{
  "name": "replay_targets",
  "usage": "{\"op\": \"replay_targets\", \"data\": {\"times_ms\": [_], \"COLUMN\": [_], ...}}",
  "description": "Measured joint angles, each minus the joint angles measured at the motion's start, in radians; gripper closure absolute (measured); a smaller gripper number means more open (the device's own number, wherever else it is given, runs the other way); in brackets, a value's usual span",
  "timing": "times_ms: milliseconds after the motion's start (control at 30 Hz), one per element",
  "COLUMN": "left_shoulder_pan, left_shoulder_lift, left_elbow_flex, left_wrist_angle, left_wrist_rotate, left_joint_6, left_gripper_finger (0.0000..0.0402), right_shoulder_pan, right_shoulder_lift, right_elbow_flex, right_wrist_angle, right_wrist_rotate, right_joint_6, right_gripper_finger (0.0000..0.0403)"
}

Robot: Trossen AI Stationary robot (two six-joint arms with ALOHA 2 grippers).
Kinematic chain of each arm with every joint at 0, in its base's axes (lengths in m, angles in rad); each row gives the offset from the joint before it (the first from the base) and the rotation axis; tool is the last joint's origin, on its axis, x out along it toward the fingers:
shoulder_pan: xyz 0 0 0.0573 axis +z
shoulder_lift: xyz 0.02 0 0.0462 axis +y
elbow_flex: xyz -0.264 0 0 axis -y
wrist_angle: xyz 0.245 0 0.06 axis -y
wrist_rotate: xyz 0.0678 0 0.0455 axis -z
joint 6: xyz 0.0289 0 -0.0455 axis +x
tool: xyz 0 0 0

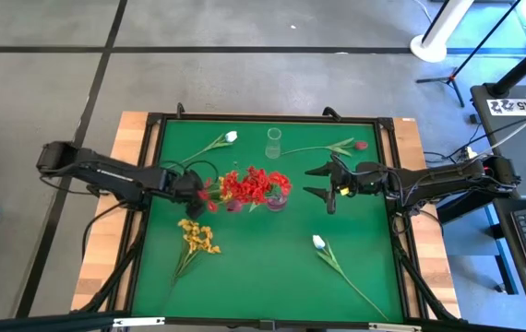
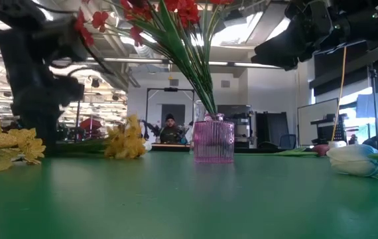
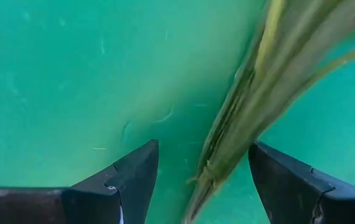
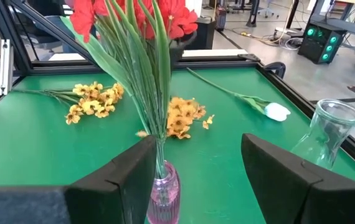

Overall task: Sort flowers into vase by color
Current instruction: Put the top yellow flowers into the transparent vase

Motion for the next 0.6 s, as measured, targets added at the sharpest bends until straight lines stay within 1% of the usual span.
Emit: {"op": "replay_targets", "data": {"times_ms": [167, 267, 367, 467, 567, 600], "left_shoulder_pan": [0.015, 0.022, 0.038, 0.048, 0.055, 0.057], "left_shoulder_lift": [0.075, 0.083, 0.073, 0.058, 0.032, 0.023], "left_elbow_flex": [0.005, 0.012, 0.027, 0.044, 0.083, 0.101], "left_wrist_angle": [0.045, 0.039, 0.001, -0.027, -0.076, -0.097], "left_wrist_rotate": [0.018, 0.021, 0.024, 0.014, -0.018, -0.031], "left_joint_6": [0.016, -0.005, -0.038, -0.061, -0.081, -0.083], "left_gripper_finger": [0.0161, 0.0182, 0.0228, 0.0293, 0.0363, 0.0378], "right_shoulder_pan": [0.000, 0.000, 0.000, 0.000, 0.000, 0.000], "right_shoulder_lift": [0.000, 0.000, 0.000, 0.000, 0.000, 0.000], "right_elbow_flex": [0.000, 0.000, 0.000, 0.000, 0.000, 0.000], "right_wrist_angle": [0.002, -0.001, -0.001, -0.004, -0.005, -0.004], "right_wrist_rotate": [0.000, 0.000, 0.000, 0.000, 0.000, 0.000], "right_joint_6": [0.000, 0.000, 0.000, 0.000, 0.000, 0.000], "right_gripper_finger": [0.0169, 0.0169, 0.0169, 0.0169, 0.0169, 0.0169]}}
